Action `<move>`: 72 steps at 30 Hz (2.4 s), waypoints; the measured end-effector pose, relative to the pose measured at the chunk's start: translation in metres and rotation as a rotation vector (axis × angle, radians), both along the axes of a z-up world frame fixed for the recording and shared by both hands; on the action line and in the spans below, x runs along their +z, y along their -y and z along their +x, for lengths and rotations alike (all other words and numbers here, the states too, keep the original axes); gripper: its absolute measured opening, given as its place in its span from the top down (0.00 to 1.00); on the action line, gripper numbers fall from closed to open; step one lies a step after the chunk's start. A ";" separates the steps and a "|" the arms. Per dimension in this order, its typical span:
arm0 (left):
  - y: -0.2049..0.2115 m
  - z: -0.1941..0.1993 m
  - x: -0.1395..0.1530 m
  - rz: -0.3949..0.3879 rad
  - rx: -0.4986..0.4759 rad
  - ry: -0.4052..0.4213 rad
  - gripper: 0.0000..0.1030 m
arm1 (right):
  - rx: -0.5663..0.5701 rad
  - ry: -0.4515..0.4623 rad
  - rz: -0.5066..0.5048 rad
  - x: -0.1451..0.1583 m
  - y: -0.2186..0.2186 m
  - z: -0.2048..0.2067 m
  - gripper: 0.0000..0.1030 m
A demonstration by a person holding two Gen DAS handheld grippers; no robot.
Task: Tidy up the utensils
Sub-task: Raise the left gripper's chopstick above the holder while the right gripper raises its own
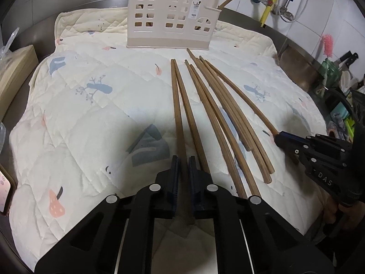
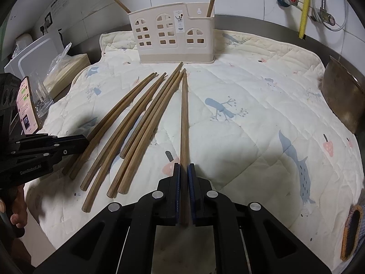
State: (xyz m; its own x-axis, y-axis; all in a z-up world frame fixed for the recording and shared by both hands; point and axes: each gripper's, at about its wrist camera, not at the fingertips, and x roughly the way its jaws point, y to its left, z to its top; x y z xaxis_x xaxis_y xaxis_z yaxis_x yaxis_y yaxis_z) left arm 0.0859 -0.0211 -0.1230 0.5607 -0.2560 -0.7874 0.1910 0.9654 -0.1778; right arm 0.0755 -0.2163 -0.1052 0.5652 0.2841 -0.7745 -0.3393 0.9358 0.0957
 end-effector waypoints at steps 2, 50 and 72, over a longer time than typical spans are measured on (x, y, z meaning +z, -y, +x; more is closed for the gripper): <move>-0.001 0.000 0.001 -0.007 0.003 -0.001 0.93 | 0.000 0.003 -0.005 0.000 0.000 0.000 0.94; -0.023 0.098 0.262 0.024 -0.061 0.458 0.95 | 0.144 0.374 0.109 0.265 -0.013 0.121 0.94; -0.052 0.210 0.235 -0.007 0.090 0.411 0.95 | 0.037 0.357 0.084 0.238 -0.031 0.216 0.94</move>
